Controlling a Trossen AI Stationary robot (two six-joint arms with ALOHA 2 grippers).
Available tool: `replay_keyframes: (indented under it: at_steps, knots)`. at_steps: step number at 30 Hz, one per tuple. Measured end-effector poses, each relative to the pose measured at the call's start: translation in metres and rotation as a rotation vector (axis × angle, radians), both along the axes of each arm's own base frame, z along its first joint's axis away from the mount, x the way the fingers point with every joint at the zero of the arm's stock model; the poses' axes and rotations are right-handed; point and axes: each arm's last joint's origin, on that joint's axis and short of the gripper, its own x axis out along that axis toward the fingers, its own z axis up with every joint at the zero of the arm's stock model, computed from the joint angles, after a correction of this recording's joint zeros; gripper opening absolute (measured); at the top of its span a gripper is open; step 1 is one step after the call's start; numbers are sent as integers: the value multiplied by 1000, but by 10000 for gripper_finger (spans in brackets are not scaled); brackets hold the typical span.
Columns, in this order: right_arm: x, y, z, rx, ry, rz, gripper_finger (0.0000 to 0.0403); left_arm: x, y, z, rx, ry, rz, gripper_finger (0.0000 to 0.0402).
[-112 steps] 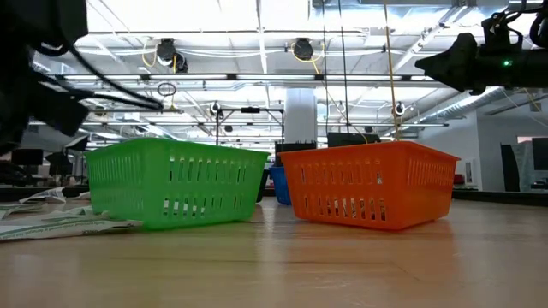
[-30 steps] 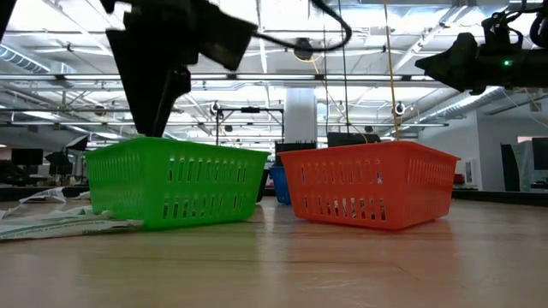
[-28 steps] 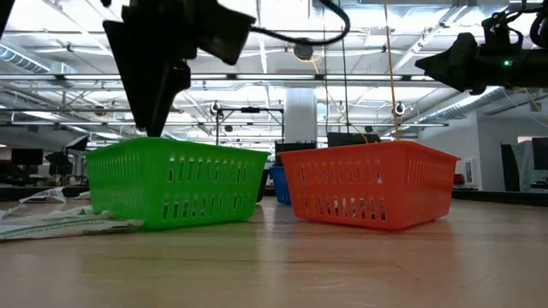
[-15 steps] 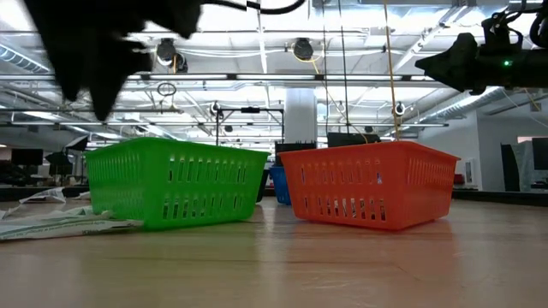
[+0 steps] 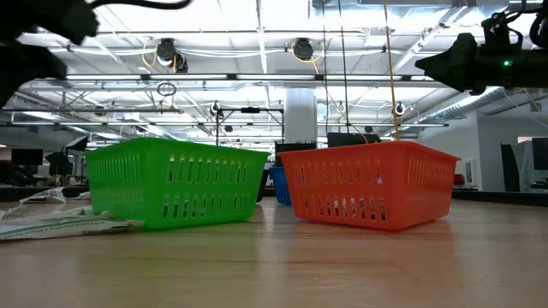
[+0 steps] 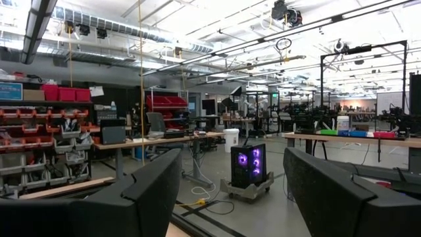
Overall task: Pick & Place First Aid Supplies
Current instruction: Put the green bandage into the green bin
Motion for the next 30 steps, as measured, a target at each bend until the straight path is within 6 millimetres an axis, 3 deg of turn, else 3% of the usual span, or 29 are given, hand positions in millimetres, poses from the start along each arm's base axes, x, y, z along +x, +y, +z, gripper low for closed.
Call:
replay_keyframes:
  at_steps: [7,18,24,27,30]
  knots:
    - [0,0,0,-1,-1,0,263,-19,-3,-19,-23,19,1,269]
    - [0,0,0,0,0,0,263,-26,-10,-62,-38,-29,28,269]
    - [0,0,0,1,2,0,263,-33,-9,-72,-11,-29,24,266]
    - [0,0,0,1,2,0,263,-34,-9,-73,-7,-29,0,241]
    - [0,0,0,0,0,0,263,-35,-9,-73,3,-33,-14,191]
